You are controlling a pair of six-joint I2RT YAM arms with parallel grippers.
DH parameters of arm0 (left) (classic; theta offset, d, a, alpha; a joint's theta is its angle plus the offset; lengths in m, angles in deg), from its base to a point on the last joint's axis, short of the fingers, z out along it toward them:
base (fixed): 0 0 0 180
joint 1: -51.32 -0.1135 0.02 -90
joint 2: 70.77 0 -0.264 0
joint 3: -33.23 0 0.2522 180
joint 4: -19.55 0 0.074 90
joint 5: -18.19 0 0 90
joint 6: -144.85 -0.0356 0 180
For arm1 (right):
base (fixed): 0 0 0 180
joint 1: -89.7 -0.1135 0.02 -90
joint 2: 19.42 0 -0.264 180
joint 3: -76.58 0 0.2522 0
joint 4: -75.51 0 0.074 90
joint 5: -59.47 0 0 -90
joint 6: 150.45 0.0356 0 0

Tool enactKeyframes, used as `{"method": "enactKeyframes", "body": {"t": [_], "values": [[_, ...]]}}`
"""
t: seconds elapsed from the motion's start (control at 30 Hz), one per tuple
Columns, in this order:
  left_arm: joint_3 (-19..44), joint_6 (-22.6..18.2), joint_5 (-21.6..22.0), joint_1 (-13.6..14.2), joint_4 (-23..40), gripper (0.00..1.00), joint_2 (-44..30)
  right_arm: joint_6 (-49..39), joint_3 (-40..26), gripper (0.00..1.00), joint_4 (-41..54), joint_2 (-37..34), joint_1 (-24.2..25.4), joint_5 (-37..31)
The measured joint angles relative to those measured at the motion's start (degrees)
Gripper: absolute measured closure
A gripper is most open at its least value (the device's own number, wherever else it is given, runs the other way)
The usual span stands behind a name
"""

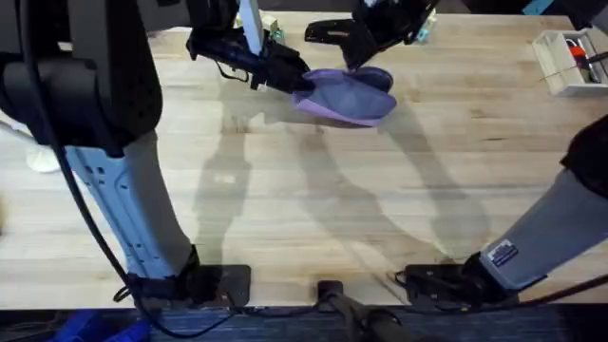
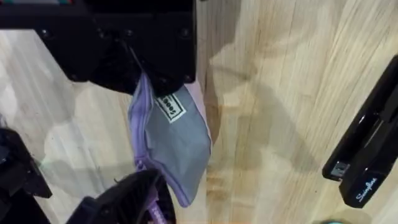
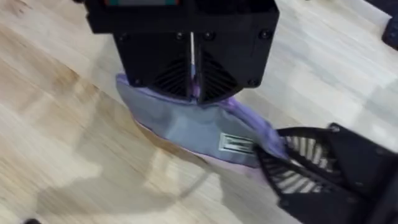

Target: Unzip the bag, pick up the pens from the table one at a time and place them inside, then zip the bag closed.

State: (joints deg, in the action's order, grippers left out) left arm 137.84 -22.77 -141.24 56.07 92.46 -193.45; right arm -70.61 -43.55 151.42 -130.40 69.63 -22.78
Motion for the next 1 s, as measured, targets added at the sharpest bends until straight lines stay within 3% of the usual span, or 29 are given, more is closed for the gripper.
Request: {"method": "enactKeyframes", "body": {"t": [0.2, 0.53, 0.73, 1.0], "values": [[0.0, 0.0, 0.7, 0.0, 0.0, 0.956, 0.0, -0.6, 0.9, 0.966, 1.1, 0.0, 3.5, -2.3], [-0.1, 0.0, 4.4, -0.3, 0.6, 0.956, -0.2, -1.5, 11.1, 0.966, 2.1, 0.0, 12.9, -10.7], [-0.1, 0.0, 4.7, -0.3, 0.6, 0.956, -0.2, -1.8, 11.6, 0.966, 1.8, 0.0, 17.9, -13.5], [-0.1, 0.0, 4.8, -0.3, 0.7, 0.956, -0.2, -1.9, 11.7, 0.969, 1.8, 3.0, 17.7, -14.4]]}}
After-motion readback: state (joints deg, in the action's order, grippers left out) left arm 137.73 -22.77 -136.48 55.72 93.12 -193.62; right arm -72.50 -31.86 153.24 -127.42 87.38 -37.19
